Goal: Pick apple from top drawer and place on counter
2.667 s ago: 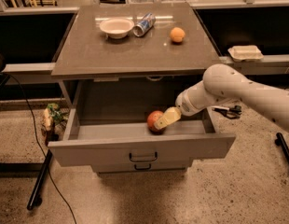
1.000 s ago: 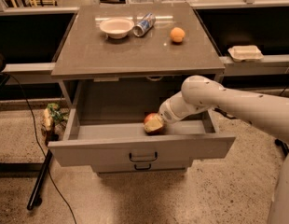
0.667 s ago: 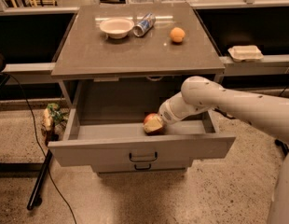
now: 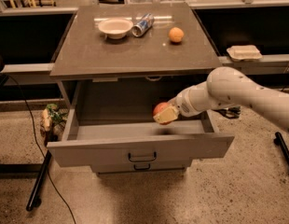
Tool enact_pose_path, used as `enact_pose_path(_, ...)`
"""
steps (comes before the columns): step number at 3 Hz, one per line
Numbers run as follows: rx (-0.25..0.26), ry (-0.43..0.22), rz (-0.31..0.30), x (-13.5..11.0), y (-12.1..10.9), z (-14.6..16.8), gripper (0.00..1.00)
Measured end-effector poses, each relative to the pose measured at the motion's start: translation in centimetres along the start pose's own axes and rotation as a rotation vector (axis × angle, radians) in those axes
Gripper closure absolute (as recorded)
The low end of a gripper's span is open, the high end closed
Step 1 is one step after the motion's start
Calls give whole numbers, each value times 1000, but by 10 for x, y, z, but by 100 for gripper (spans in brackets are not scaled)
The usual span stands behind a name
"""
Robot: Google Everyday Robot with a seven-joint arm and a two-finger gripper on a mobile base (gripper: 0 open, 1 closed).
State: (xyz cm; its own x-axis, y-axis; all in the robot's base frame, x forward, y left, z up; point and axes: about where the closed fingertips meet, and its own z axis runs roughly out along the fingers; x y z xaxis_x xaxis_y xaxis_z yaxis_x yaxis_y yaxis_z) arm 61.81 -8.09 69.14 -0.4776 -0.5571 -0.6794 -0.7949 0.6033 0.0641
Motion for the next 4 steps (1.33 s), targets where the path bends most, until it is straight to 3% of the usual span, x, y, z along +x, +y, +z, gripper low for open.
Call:
enact_pose_path(1, 49, -99, -77, -15, -17, -74, 100)
enact_pose_path(2, 47, -98, -75, -16, -16, -72, 100)
enact_pose_path(3, 36, -137, -101, -32, -20, -71, 100)
enact_pose_path(4, 12, -202, -192, -73, -29, -80, 100)
